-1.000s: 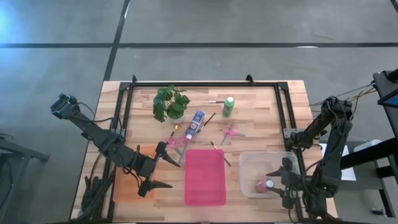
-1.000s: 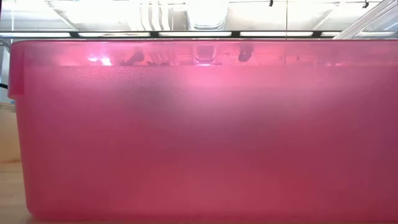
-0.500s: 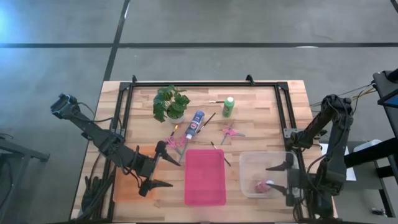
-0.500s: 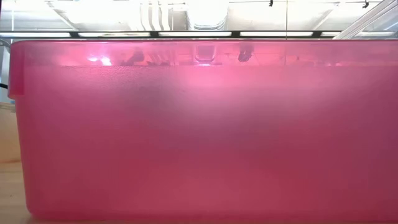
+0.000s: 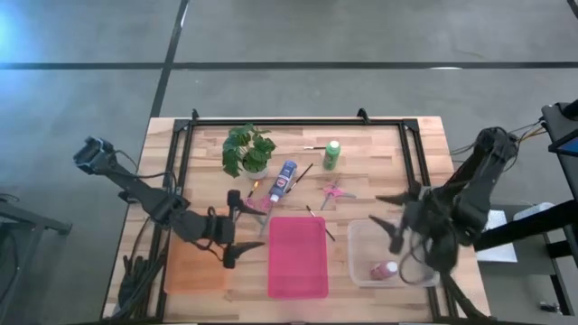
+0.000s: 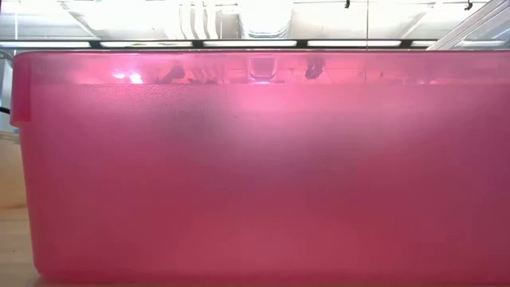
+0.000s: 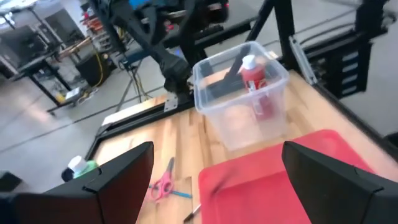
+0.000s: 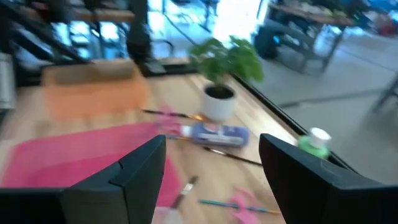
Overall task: Pick & Place Paint Supplies
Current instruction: Put the green paint bottle into the transparent bin
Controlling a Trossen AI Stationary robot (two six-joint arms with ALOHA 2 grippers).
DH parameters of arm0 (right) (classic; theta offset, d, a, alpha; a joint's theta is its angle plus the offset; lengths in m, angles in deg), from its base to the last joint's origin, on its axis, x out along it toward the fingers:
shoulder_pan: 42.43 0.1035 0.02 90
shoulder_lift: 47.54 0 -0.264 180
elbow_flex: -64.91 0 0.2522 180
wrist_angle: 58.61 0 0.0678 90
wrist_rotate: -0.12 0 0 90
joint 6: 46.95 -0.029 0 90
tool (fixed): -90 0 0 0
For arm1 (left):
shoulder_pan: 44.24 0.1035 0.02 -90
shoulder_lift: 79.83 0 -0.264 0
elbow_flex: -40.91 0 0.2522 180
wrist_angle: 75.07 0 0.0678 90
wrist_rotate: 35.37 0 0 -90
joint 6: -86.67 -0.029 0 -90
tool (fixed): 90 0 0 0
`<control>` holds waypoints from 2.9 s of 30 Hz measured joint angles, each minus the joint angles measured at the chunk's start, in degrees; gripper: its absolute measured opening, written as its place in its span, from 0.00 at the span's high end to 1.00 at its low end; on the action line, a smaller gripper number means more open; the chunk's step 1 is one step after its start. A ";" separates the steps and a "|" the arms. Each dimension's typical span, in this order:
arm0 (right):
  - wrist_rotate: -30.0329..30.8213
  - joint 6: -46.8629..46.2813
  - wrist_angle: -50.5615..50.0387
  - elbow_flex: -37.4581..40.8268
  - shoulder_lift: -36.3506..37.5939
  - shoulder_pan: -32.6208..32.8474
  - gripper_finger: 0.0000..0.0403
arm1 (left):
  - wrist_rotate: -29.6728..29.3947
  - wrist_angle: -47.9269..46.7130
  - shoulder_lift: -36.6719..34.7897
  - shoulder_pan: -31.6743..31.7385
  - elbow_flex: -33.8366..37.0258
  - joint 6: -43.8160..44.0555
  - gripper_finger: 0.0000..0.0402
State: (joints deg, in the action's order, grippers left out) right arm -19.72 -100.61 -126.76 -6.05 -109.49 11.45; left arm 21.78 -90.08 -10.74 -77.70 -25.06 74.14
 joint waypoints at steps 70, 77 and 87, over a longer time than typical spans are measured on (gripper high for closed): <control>-61.65 24.55 -34.10 -57.03 -49.80 -80.31 0.37 | 2.96 -2.90 3.44 -0.35 0.15 9.60 0.10; -65.68 25.72 -27.44 -49.85 -45.23 -81.11 0.37 | 2.94 -2.90 3.44 -0.32 0.15 9.58 0.10; -67.91 27.12 -22.64 -43.92 -44.04 -81.29 0.37 | 2.92 -2.92 3.44 -0.32 0.11 9.54 0.10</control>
State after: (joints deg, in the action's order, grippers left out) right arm -87.63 -73.49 -149.41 -49.97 -153.53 -69.85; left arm 24.70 -92.99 -7.30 -78.02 -24.95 83.68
